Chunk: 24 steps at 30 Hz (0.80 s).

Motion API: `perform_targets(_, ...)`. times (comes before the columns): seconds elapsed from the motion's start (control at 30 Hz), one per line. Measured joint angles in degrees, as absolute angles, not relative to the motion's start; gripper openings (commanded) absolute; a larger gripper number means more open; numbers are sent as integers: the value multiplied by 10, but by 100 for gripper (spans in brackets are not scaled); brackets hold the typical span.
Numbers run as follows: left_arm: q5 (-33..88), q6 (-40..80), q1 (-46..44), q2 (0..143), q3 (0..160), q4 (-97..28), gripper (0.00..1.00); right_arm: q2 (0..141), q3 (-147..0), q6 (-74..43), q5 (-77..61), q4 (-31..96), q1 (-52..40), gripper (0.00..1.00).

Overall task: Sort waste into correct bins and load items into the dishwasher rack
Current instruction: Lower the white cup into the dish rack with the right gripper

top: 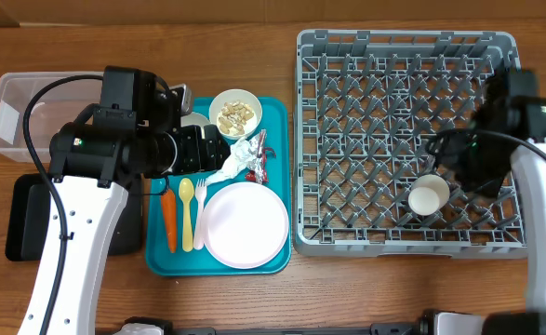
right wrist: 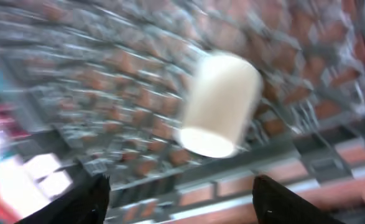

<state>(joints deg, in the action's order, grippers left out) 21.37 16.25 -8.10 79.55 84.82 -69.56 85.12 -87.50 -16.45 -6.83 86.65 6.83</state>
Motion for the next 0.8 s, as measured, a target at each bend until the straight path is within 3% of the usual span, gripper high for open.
perform_targets(0.2,168,162,-81,795,848,-711,83,739,-957,-123,-174,821,50,78)
perform_targets(0.3,145,162,-83,795,848,-724,83,682,-968,-117,-204,822,47,73)
perform_targets(0.4,122,163,-95,795,848,-738,84,659,-970,-126,-208,852,47,58)
perform_targets(0.5,93,167,-105,795,848,-757,84,670,-963,-143,-199,886,47,32)
perform_targets(0.57,78,170,-105,795,848,-763,84,687,-941,-156,-192,902,47,20)
perform_targets(0.7,63,174,-105,795,848,-766,84,725,-861,-183,-179,894,47,4)
perform_targets(0.8,57,176,-105,795,848,-765,85,750,-781,-202,-172,860,47,4)
